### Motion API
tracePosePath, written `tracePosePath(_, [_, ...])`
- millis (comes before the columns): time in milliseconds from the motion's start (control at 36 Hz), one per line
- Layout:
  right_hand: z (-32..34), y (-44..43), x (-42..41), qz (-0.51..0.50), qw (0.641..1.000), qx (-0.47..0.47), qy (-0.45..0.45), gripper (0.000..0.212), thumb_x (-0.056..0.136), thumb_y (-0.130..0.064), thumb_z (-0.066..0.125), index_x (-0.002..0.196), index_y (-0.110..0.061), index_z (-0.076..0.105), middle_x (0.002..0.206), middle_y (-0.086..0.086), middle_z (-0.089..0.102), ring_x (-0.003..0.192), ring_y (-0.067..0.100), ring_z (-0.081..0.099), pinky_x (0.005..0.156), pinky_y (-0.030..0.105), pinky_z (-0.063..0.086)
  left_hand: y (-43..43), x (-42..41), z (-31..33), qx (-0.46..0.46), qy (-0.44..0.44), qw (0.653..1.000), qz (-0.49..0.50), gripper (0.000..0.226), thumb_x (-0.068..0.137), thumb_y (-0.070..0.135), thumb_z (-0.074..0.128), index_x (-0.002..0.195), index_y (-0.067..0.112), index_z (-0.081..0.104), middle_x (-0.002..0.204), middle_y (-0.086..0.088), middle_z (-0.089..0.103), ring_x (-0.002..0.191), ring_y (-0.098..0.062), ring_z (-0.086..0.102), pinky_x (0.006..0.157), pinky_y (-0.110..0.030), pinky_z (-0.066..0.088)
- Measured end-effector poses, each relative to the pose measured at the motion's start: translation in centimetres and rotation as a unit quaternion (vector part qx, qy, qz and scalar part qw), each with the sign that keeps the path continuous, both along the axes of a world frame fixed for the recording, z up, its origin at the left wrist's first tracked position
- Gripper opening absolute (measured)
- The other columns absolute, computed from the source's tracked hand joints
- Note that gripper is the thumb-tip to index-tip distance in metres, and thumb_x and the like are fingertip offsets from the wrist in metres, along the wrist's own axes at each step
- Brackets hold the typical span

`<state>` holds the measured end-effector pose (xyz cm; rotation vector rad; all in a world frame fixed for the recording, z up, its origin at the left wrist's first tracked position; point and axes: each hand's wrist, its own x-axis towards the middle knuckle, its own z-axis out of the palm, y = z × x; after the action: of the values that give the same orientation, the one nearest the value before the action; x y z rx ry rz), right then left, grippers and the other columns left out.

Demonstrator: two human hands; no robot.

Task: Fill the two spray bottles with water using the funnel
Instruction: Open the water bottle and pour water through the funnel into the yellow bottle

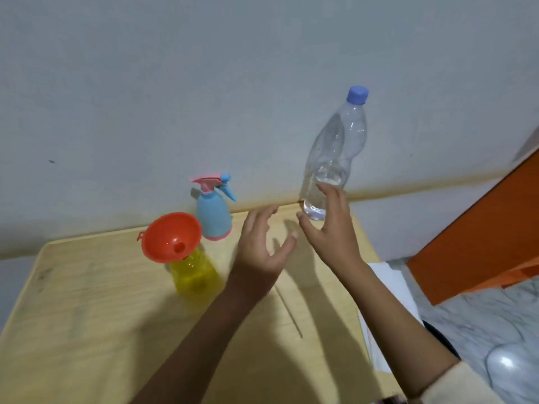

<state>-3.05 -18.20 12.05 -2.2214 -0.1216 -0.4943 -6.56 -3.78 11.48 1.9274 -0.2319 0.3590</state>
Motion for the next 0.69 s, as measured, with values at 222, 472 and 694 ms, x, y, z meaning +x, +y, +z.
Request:
tracePosePath(222, [-2.7,-7.4,7.2,-0.071,0.982,0.061,0.164,0.100,0.072,-0.036,0.078,0.145,-0.009,0.017,0.148,0.008,0.024,0.138,0.020,0.025,0.098,0.024,0.029,-9.0,13.1,5.3,0.023,0.062,0.995,-0.070,0.082,0.084,0.037,0.069,0.148,0.018,0.021,0.147,-0.001,0.029,0.135,-0.013,0.033,0.106,-0.029,0.035])
tracePosePath(472, [-3.7,-8.9,12.4,-0.025,0.968,0.143,0.202,0.094,0.065,-0.031,0.083,0.141,-0.023,0.027,0.132,0.001,0.053,0.117,0.021,0.054,0.095,0.036,0.047,-11.7,17.6,4.4,-0.001,0.116,0.991,-0.060,0.092,0.078,0.045,0.073,0.149,0.028,0.018,0.143,-0.007,0.039,0.130,-0.023,0.045,0.108,-0.043,0.040])
tracePosePath(694, [-4.7,-7.5,9.6,-0.078,0.969,0.181,0.147,0.085,0.055,-0.037,0.085,0.128,-0.027,0.043,0.111,-0.002,0.063,0.101,0.016,0.061,0.089,0.038,0.052,-11.0,14.1,4.0,-0.032,0.097,0.993,-0.064,0.080,0.079,0.038,0.075,0.143,0.038,0.028,0.126,0.000,0.046,0.121,-0.020,0.049,0.104,-0.042,0.043])
